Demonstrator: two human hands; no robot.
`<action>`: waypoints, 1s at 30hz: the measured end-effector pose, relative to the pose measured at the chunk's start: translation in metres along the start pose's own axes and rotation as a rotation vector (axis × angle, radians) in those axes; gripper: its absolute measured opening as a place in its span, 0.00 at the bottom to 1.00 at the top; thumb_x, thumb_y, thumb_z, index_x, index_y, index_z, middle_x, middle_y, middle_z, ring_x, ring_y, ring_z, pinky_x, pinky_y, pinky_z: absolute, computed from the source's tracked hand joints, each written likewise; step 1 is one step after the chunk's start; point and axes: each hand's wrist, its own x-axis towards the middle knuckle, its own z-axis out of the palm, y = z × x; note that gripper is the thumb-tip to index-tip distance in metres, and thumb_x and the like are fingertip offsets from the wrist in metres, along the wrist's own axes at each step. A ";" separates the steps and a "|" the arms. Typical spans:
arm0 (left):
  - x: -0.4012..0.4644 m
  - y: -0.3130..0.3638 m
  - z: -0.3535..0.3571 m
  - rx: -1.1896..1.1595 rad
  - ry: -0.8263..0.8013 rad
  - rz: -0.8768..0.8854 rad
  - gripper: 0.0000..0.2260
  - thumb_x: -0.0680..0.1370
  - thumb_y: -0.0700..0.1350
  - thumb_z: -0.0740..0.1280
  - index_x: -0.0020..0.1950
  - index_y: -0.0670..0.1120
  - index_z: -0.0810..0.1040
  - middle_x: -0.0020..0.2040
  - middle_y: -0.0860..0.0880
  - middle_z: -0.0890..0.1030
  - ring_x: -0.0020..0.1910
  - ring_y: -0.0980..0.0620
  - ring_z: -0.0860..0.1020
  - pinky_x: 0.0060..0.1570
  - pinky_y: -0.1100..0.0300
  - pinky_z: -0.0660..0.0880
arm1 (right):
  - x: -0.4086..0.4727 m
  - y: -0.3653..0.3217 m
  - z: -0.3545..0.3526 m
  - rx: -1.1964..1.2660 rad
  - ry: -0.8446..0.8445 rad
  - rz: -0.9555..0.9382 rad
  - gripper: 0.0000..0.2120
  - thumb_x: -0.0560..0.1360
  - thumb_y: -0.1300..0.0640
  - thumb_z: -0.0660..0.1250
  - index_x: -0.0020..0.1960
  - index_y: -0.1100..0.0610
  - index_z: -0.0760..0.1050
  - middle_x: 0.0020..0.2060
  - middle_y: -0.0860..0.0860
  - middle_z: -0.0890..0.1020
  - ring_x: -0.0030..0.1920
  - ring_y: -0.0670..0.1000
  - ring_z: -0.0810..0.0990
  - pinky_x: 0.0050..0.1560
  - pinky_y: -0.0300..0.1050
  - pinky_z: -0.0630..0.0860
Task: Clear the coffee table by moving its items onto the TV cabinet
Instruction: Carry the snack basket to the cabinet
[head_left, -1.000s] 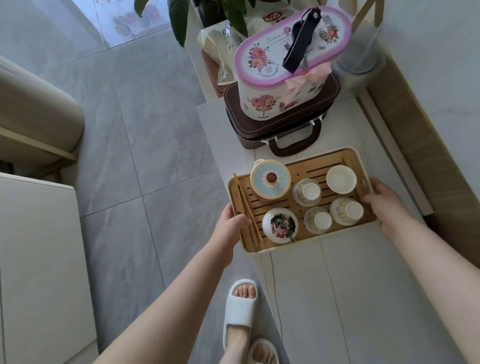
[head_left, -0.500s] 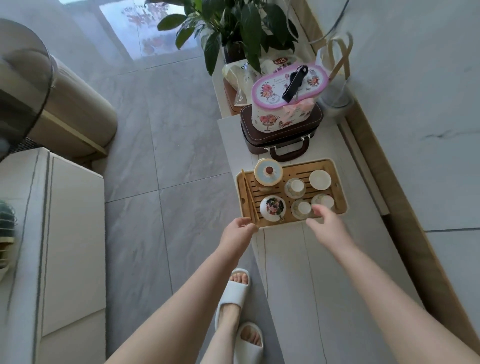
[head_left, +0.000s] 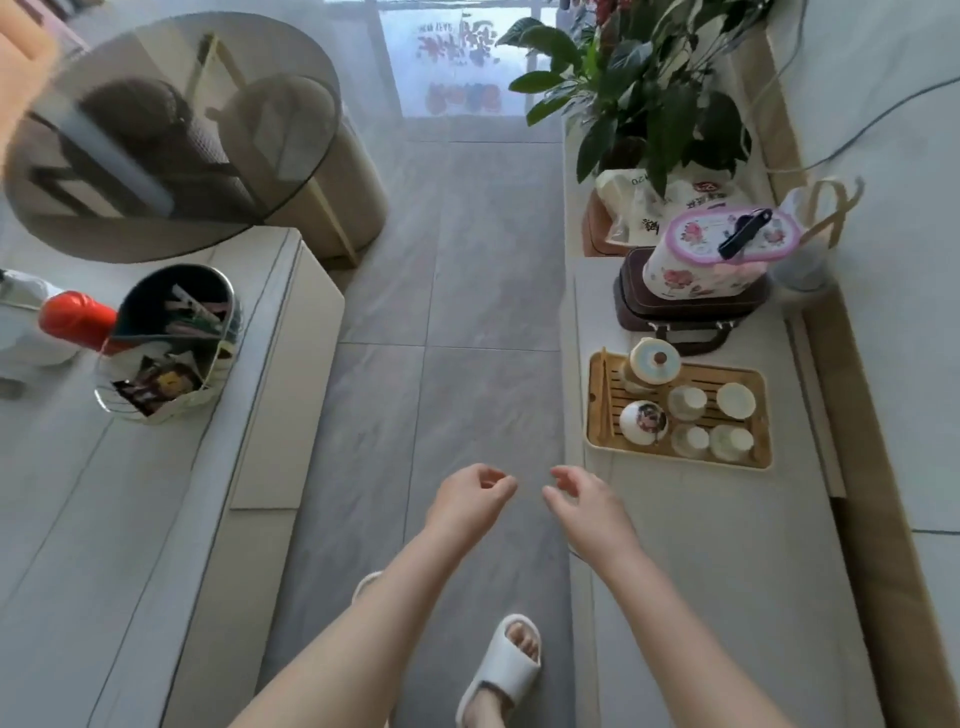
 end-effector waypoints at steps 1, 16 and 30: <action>0.000 -0.011 -0.010 -0.016 0.012 -0.014 0.13 0.73 0.54 0.66 0.53 0.50 0.81 0.53 0.50 0.83 0.53 0.50 0.80 0.57 0.54 0.75 | 0.000 -0.009 0.012 -0.005 -0.015 -0.010 0.17 0.76 0.52 0.63 0.64 0.54 0.73 0.60 0.52 0.78 0.61 0.51 0.75 0.61 0.43 0.70; 0.004 -0.217 -0.213 -0.315 0.184 -0.235 0.14 0.76 0.48 0.66 0.58 0.44 0.79 0.57 0.46 0.82 0.56 0.50 0.78 0.55 0.61 0.71 | 0.004 -0.187 0.233 -0.335 -0.251 -0.150 0.16 0.76 0.51 0.63 0.62 0.52 0.74 0.57 0.50 0.80 0.60 0.50 0.76 0.63 0.46 0.70; 0.034 -0.317 -0.371 -0.325 0.315 -0.312 0.15 0.76 0.52 0.64 0.60 0.48 0.78 0.58 0.49 0.81 0.58 0.49 0.77 0.58 0.58 0.72 | 0.046 -0.329 0.351 -0.494 -0.346 -0.161 0.18 0.77 0.50 0.60 0.65 0.53 0.71 0.60 0.50 0.79 0.62 0.52 0.75 0.59 0.44 0.69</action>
